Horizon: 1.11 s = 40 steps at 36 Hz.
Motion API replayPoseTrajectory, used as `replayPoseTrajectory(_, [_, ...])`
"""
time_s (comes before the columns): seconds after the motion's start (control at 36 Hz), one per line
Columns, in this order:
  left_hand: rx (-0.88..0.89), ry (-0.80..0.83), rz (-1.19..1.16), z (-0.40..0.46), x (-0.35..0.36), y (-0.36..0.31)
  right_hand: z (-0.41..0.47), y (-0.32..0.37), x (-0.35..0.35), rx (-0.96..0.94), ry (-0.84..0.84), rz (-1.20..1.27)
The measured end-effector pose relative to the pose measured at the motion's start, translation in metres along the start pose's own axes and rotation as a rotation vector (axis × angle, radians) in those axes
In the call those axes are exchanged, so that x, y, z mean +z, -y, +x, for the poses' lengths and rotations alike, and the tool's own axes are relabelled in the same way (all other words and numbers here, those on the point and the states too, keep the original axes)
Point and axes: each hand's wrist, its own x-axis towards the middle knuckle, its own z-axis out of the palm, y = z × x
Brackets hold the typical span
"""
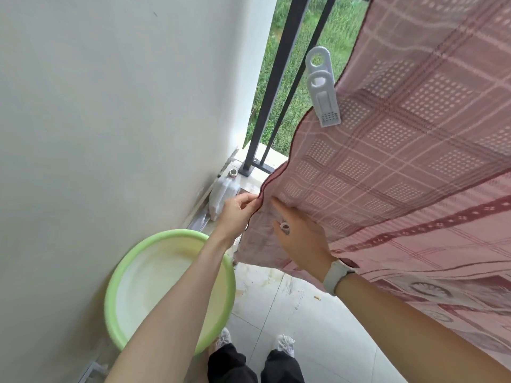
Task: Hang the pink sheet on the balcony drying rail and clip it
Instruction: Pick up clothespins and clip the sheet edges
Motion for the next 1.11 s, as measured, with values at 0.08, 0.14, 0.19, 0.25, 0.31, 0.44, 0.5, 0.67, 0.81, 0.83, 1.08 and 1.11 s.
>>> replayPoseTrajectory(0.08, [-0.003, 0.042, 0.025, 0.001, 0.002, -0.002, 0.000, 0.001, -0.002, -0.015, 0.043, -0.060])
replayPoseTrajectory(0.14, [-0.015, 0.074, -0.012, -0.001, 0.002, -0.003, 0.001, 0.001, -0.004, -0.022, 0.067, -0.064])
replayPoseTrajectory(0.19, [-0.020, 0.141, -0.053, -0.005, 0.001, -0.004, 0.002, 0.004, -0.010, -0.025, 0.105, -0.051])
replayPoseTrajectory(0.25, [-0.024, 0.203, -0.001, -0.006, 0.000, 0.003, 0.005, 0.007, -0.016, -0.036, 0.166, -0.013])
replayPoseTrajectory(0.31, [-0.023, 0.181, 0.142, -0.003, 0.000, 0.013, 0.008, 0.010, -0.021, -0.030, 0.224, 0.049])
replayPoseTrajectory(0.44, [-0.075, 0.076, 0.222, 0.007, 0.001, 0.033, 0.014, 0.020, -0.029, 0.019, 0.371, 0.219])
replayPoseTrajectory(0.5, [-0.080, 0.054, 0.210, 0.008, -0.001, 0.035, 0.014, 0.029, -0.030, -0.004, 0.433, 0.230])
replayPoseTrajectory(0.67, [-0.010, -0.043, 0.186, 0.004, -0.005, 0.045, 0.042, 0.057, -0.031, -0.109, 0.389, 0.264])
replayPoseTrajectory(0.81, [0.026, -0.115, 0.114, 0.004, -0.004, 0.054, 0.073, 0.076, -0.029, -0.175, 0.240, 0.132])
replayPoseTrajectory(0.83, [0.027, -0.112, 0.097, 0.004, -0.005, 0.057, 0.077, 0.080, -0.028, -0.199, 0.242, 0.073])
replayPoseTrajectory(1.08, [-0.007, -0.067, 0.074, 0.007, -0.008, 0.064, 0.105, 0.074, -0.028, -0.090, 0.376, -0.226])
replayPoseTrajectory(1.11, [-0.002, -0.063, 0.079, 0.008, -0.008, 0.064, 0.105, 0.071, -0.026, -0.102, 0.382, -0.249])
